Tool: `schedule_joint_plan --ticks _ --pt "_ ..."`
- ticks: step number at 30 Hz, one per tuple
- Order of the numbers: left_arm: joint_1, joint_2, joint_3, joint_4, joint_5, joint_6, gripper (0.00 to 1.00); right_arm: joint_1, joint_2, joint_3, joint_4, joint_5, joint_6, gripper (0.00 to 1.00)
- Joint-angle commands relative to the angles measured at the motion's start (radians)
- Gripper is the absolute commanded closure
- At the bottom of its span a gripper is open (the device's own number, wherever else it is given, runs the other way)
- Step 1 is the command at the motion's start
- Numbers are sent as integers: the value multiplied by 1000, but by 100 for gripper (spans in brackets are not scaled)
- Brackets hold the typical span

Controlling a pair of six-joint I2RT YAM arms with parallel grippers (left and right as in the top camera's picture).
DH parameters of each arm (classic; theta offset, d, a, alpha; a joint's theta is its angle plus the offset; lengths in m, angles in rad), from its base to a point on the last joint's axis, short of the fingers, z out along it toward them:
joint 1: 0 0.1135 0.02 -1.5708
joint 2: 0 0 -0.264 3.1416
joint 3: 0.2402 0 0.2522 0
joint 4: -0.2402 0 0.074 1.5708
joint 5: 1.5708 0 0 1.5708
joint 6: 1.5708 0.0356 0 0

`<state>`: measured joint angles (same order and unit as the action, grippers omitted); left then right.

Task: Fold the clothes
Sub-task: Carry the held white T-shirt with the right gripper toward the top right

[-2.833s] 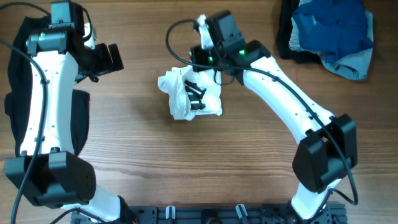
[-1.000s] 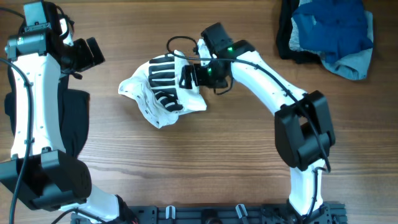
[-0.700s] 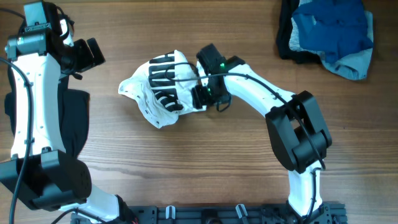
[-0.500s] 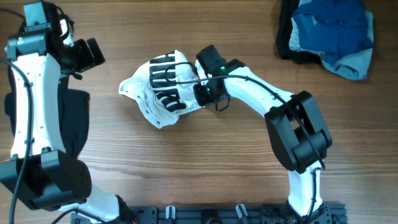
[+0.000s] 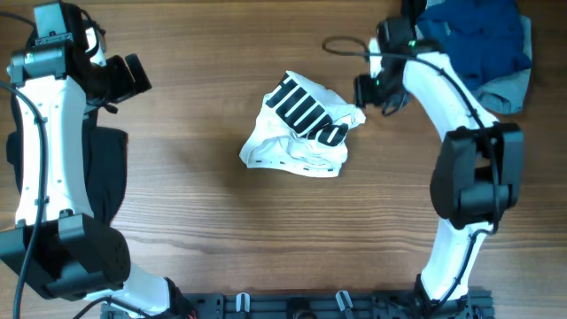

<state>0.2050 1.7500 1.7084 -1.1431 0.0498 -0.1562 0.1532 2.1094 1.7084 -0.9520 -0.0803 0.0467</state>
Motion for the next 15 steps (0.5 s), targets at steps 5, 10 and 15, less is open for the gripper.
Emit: schedule_joint_plan --ticks 5,10,15 --pt "7 -3 12 3 9 -13 0 184 -150 103 -192 -162 41 35" --pt "8 -3 12 8 9 -13 0 369 -150 -74 -92 -62 -35 34" --pt "8 -3 12 8 9 -13 0 426 -150 -226 107 70 -72 22"
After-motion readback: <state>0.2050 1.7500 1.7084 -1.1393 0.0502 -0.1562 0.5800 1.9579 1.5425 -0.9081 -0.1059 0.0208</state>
